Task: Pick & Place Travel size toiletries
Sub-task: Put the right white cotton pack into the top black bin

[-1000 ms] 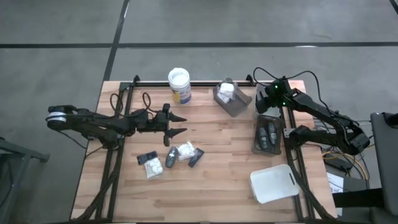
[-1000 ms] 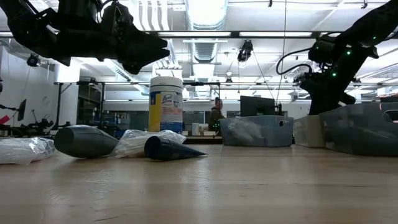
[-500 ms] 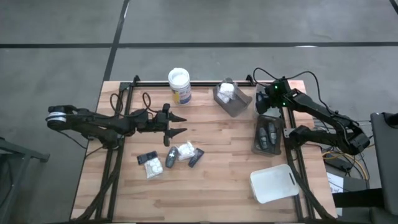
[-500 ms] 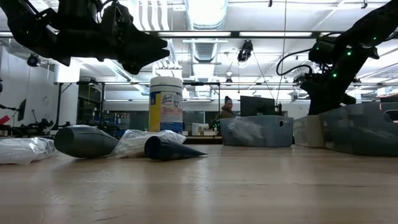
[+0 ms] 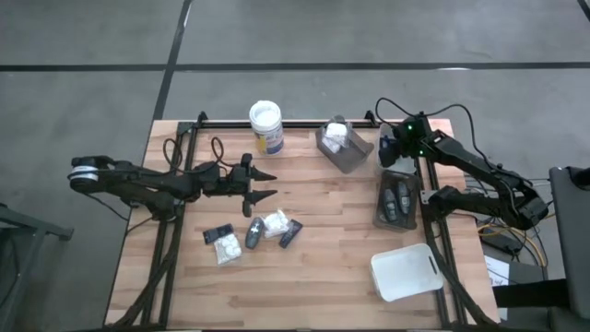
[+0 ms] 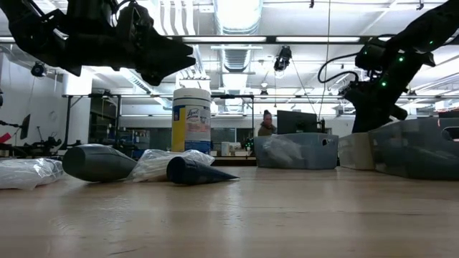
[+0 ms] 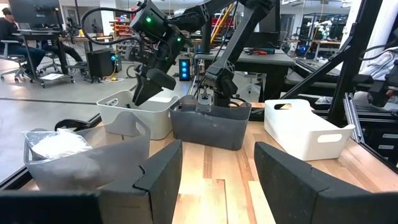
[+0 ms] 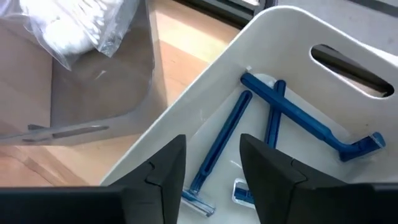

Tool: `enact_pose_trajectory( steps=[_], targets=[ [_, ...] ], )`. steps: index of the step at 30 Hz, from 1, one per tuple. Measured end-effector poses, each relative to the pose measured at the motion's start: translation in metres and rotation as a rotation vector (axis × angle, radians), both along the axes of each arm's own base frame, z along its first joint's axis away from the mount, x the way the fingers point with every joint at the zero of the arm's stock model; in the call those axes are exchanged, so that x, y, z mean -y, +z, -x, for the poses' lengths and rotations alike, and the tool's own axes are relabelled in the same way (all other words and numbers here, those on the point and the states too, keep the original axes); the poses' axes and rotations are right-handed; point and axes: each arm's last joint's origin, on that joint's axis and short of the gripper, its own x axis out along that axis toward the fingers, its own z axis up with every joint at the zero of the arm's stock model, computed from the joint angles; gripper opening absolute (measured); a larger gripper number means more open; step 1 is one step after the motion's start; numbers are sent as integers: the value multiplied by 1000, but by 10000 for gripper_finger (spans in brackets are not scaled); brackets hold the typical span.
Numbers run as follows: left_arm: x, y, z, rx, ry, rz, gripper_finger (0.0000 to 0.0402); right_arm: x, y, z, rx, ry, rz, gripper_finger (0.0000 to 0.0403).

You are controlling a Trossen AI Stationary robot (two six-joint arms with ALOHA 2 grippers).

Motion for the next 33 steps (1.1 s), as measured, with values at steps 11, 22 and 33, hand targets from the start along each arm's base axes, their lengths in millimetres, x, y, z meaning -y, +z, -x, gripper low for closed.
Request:
enact_pose_trajectory(
  steps=[11,22,33],
  targets=[
    [0,0,0,0,0,0,206,4,13,-13,283,228,34,99],
    [0,0,0,-1,0,0,206,-3,16,-27,346,276,4,66],
    [0,-1,0,-7,0,1,206,-30,25,-61,420,499,63,67]
  ],
)
